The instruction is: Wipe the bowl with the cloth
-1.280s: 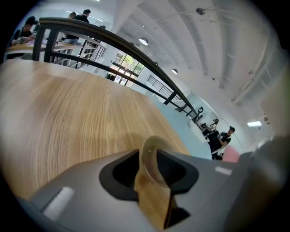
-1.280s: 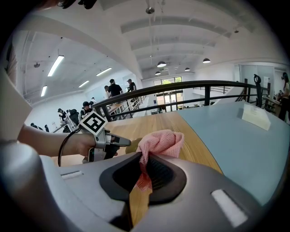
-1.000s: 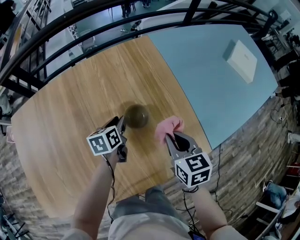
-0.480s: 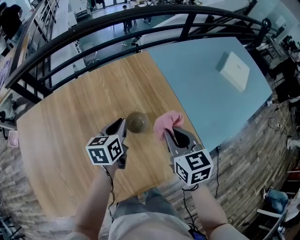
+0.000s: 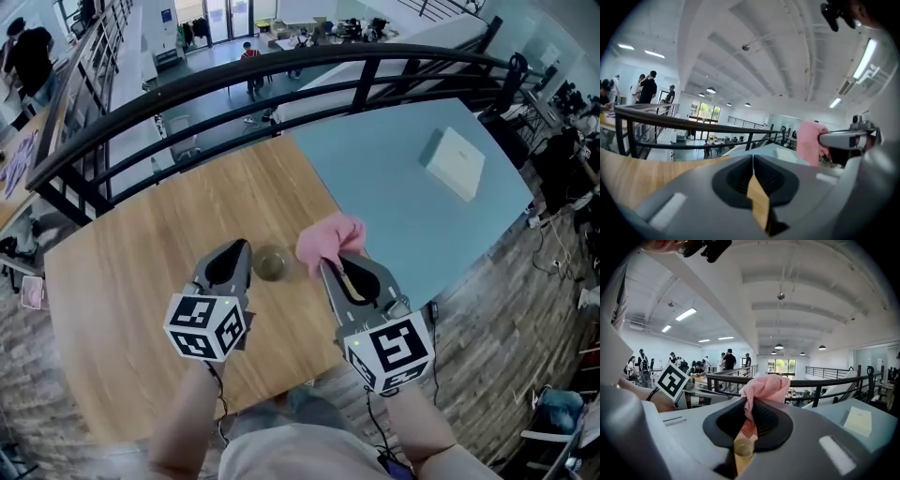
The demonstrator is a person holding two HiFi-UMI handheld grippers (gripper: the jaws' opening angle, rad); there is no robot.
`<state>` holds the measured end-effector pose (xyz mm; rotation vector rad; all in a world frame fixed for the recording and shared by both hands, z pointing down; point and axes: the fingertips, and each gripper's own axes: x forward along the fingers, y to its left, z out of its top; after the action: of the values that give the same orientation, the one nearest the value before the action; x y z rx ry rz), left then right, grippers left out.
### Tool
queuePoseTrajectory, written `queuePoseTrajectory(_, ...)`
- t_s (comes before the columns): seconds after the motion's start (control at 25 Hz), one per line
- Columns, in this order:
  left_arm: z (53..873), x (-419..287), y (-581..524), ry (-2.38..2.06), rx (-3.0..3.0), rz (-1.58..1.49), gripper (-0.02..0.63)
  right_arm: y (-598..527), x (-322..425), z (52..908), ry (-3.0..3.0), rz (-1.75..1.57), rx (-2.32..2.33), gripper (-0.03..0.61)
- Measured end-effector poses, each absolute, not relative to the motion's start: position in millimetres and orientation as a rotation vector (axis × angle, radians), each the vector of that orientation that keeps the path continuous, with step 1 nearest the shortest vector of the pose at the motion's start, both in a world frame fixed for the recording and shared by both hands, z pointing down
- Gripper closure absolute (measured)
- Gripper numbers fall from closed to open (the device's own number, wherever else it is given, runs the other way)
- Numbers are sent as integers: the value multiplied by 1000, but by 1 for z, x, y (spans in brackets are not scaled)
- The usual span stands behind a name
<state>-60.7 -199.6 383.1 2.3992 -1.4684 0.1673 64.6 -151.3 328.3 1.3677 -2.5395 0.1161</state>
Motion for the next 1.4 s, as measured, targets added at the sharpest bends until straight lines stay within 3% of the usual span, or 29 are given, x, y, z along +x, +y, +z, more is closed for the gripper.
queuePoseTrajectory(0.36,294,-56,-154,-1590,2575,149,611,-107,62,255,-2668,-13,1368,548)
queuePoseTrajectory(0.68,261,-72,-124,-1751,2635,84,611,-91,58,244,-2697,-49,1386,548)
queuePoseTrajectory(1.4,294,-62,-86,-1791,2615,251,611,-66,45,280,-2728,38,1310,548)
